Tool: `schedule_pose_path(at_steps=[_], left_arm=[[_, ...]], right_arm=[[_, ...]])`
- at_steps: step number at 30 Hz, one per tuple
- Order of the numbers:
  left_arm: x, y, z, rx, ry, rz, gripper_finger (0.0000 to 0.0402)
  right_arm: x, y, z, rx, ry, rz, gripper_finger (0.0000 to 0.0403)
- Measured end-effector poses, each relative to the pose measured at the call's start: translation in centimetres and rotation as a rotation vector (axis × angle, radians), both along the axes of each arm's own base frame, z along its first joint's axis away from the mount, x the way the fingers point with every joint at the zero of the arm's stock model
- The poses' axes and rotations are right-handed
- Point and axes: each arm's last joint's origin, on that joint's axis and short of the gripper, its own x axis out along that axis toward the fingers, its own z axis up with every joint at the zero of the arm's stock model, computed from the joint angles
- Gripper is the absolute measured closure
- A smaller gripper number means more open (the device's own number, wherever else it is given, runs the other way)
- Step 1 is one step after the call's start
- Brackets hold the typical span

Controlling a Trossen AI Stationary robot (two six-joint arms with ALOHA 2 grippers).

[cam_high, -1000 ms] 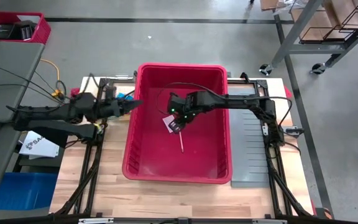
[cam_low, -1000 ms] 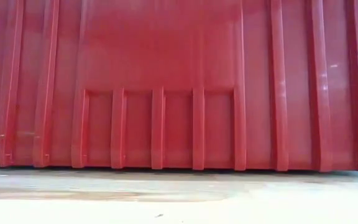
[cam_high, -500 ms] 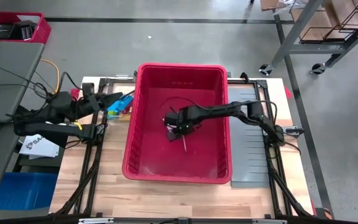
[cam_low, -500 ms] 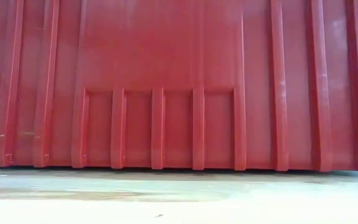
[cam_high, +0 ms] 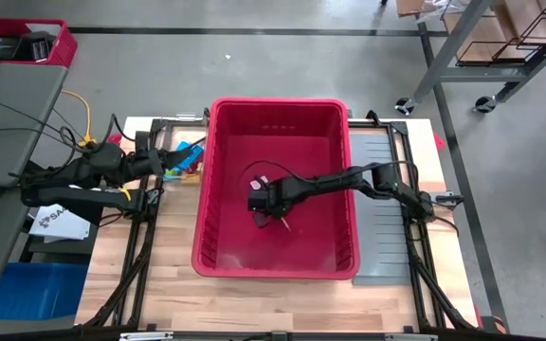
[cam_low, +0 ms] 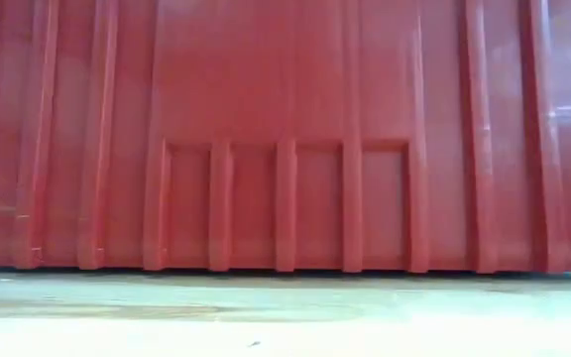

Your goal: Sort Items/Unsort Items

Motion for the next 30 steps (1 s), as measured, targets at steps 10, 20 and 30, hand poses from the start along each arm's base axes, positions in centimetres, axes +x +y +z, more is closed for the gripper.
schedule_pose_path(at_steps=[10,20,30], left_arm=[[0.1,-0.2,0.2,0.084,0.018,-0.069,0.0401],[1.3,-0.2,1.9,0.221,-0.110,-0.077,0.0356],[5.9,-0.3,4.8,0.337,-0.446,-0.080,0.0166]], right_arm=[[-0.5,1.4,9.0,-0.176,-0.095,0.118,0.0403],[-3.7,-0.2,24.3,-0.392,-0.684,0.035,0.0402],[-3.8,-0.4,31.1,-0.344,-1.205,0.151,0.0402]])
